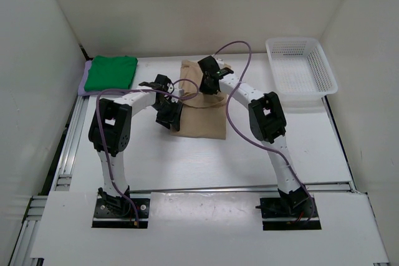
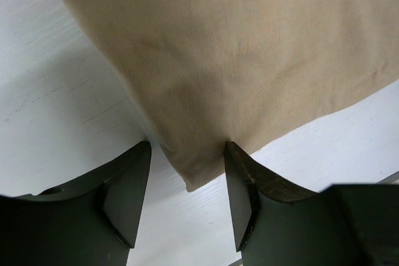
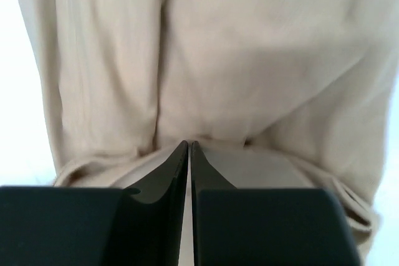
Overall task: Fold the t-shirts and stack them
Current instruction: Fold the folded rectangular tshirt in 1/3 of the way
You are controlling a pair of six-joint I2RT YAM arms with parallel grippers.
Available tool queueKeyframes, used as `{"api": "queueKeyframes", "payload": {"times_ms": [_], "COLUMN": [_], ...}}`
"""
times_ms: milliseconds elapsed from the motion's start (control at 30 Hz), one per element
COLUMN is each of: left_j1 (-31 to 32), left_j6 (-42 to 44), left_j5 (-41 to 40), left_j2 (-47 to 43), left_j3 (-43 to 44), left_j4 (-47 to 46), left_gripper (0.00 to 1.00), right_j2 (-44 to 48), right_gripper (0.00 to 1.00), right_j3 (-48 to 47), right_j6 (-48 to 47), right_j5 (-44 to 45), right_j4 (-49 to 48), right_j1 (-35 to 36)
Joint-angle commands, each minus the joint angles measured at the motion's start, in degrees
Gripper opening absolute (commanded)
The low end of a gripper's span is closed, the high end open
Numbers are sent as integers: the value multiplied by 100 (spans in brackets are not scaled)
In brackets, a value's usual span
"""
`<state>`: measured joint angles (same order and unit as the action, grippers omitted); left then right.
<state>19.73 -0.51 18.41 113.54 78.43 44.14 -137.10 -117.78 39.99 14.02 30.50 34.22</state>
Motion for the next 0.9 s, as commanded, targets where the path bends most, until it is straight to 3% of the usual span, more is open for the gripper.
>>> {"api": "queueKeyframes", "payload": {"times_ms": [0, 200, 333, 500, 667, 767, 867], "left_j1": [31, 102, 233, 233, 294, 357, 357], "left_j6": [51, 51, 51, 51, 51, 51, 51], "left_j5": [-312, -558, -681, -576, -444, -646, -892], "left_j2": [55, -139, -86, 124, 808, 1239, 1443], "left_j3": [-179, 399, 1050, 1103, 1936, 2516, 2887], "left_j4": [-99, 173, 358, 411, 341, 341, 394], "left_gripper": [62, 62, 62, 63, 63, 63, 63], "right_j2": [-185, 59, 1008, 1983, 2161, 2231, 1934], "right_gripper": [8, 10, 10, 6, 1, 0, 0], "right_j3": [-726, -932, 285, 1932, 2994, 3523, 3237], "right_j6": [106, -289, -369, -369, 166, 659, 712], "right_j5": [373, -21, -496, -1208, -1542, -2166, -2219], "right_j4": [17, -52, -106, -588, -817, -1519, -1618], "right_j1": [-248, -424, -425, -214, -125, -345, -346]}}
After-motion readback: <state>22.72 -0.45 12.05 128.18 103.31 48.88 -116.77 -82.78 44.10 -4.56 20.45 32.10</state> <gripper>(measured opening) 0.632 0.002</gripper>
